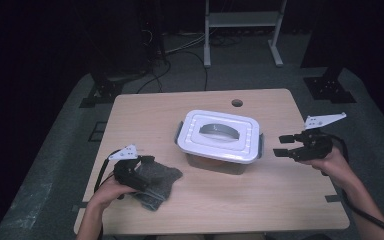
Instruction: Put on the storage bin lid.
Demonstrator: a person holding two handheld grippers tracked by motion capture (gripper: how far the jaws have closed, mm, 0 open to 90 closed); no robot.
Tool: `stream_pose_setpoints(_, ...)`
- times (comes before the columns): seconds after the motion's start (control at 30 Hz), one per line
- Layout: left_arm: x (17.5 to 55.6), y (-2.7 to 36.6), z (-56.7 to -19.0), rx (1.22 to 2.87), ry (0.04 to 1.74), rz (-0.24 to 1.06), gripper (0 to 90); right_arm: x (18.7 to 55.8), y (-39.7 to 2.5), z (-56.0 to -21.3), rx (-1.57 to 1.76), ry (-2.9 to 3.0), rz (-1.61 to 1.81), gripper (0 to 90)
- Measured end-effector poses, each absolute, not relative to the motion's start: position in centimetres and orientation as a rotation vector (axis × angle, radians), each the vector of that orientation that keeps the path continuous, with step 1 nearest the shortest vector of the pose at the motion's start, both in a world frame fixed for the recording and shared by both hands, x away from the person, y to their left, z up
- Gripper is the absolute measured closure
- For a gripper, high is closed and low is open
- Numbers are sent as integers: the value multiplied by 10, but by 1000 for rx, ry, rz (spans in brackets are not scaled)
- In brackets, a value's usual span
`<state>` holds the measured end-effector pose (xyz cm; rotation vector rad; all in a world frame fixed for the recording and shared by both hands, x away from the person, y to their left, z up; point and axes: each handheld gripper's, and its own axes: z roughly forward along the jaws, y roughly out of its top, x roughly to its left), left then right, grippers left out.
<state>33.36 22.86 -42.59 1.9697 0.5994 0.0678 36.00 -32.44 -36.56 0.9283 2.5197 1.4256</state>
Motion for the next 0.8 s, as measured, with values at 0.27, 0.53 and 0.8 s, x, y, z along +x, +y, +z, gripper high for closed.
stream_pose_setpoints(0.27, 333, 229, -425, 1971, 605, 70, 24, 353, -331, -378, 955, 2519, 1434, 313)
stream_pose_setpoints(0.53, 333, 229, -425, 1978, 602, 71, 24, 347, -335, -387, 978, 2525, 1420, 310)
stream_pose_setpoints(0.8, 333, 229, -426, 1977, 604, 70, 23, 343, -338, -399, 1010, 2536, 1427, 304)
